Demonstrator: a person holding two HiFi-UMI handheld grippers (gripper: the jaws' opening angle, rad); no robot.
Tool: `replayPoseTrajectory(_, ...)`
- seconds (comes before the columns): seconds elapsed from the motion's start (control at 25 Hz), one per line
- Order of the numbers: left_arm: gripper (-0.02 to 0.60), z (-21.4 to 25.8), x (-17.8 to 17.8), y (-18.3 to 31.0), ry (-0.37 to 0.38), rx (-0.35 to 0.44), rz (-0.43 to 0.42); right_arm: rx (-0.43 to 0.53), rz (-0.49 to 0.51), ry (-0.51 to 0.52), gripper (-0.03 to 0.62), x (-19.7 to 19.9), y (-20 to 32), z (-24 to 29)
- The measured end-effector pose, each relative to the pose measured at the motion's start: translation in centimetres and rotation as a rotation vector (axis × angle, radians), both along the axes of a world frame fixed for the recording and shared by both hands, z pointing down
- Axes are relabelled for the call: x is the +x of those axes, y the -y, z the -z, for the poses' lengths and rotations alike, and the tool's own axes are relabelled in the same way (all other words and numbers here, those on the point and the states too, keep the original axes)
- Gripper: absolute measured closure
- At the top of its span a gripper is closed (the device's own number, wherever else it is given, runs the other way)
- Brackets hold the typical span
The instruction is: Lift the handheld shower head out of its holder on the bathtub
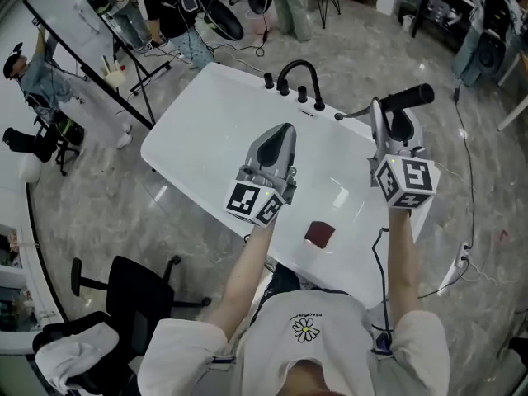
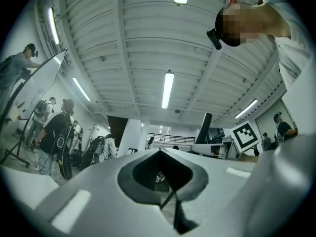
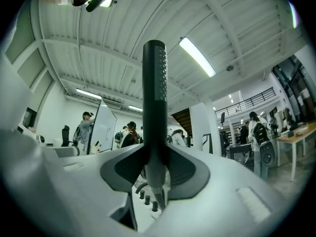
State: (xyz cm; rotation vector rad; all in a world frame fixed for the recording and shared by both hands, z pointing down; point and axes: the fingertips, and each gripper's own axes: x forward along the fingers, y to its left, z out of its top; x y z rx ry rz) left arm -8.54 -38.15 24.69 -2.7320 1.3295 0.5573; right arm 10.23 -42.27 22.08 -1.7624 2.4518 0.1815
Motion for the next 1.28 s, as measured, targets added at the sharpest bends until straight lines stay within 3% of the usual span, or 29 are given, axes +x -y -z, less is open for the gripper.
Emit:
replayPoseTrajectory(0.16, 0.581, 1.7, 1.5, -3.3, 0.014, 0.028, 0.000, -0.024, 0.064, -0.002, 0.442, -1.4, -4.8, -0.7)
replayPoseTrajectory(0.6, 0.581, -2.7, 3.7, -7.9, 0.041, -0.056, -0.022, -0.119, 0.068, -0.018, 0.442, -2.6, -13.8, -6.2)
replayPoseTrajectory(0.92, 0.581, -3.4, 5.9, -8.7, 0.045, -0.045, -0.049, -0.146, 0.018, -0.016, 0.442, -0.8, -15.1, -8.0)
replayPoseTrajectory(1.28, 0.581, -2.9, 6.3, -9.5, 0.045, -0.044, -0.048, -0.146, 0.028, -0.010, 0.442, -1.2, -15.3, -8.4)
